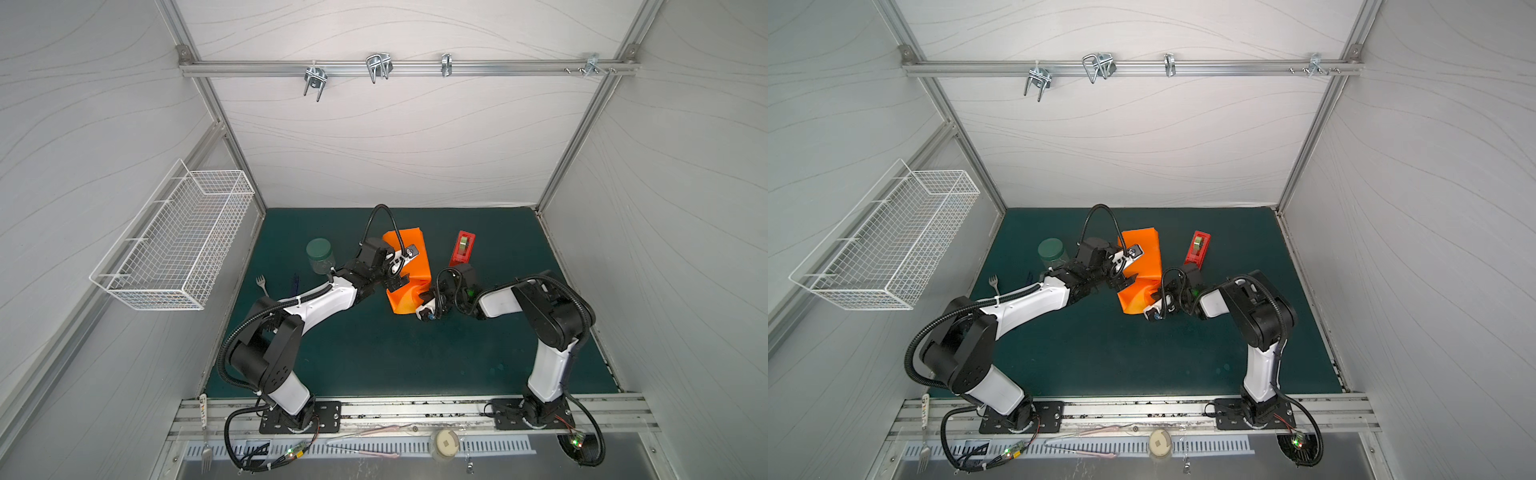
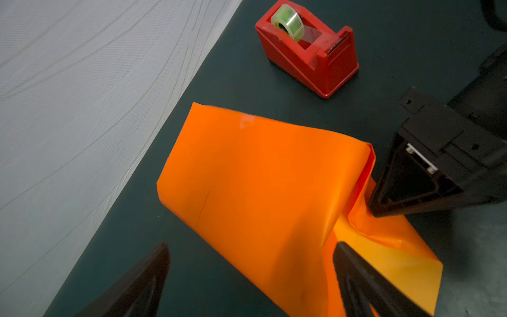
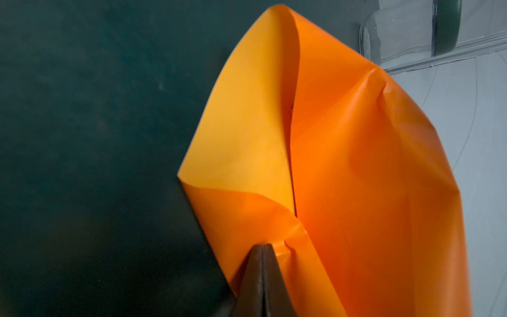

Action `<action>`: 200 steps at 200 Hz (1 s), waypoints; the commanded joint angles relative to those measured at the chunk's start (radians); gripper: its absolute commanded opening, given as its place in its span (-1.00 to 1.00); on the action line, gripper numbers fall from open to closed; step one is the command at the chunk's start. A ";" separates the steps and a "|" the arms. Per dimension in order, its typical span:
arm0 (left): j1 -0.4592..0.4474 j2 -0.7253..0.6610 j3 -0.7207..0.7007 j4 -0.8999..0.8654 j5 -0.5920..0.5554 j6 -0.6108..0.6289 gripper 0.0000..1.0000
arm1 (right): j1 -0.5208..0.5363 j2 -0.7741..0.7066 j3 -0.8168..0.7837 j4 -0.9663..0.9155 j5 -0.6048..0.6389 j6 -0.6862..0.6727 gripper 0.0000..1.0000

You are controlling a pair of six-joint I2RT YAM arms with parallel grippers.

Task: Wrap a gift box in wrapping paper
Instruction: Fold the wrapping paper for the gift box.

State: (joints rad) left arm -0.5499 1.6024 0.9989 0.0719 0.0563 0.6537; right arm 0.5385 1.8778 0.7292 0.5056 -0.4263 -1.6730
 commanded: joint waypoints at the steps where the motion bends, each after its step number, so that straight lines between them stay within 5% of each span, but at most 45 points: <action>1: 0.000 0.039 0.073 -0.080 -0.061 -0.011 0.90 | 0.027 0.026 -0.026 -0.286 0.036 0.015 -1.00; 53: 0.000 0.150 0.180 -0.147 -0.115 -0.032 0.81 | 0.035 -0.007 -0.008 -0.332 0.023 0.076 -1.00; 200: -0.002 0.211 0.149 -0.135 -0.158 0.038 0.78 | 0.117 -0.086 -0.014 -0.396 0.007 0.194 -1.00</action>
State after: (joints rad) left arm -0.5510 1.7664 1.1446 -0.0399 -0.0719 0.6621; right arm 0.6285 1.7947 0.7532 0.2996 -0.3752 -1.5200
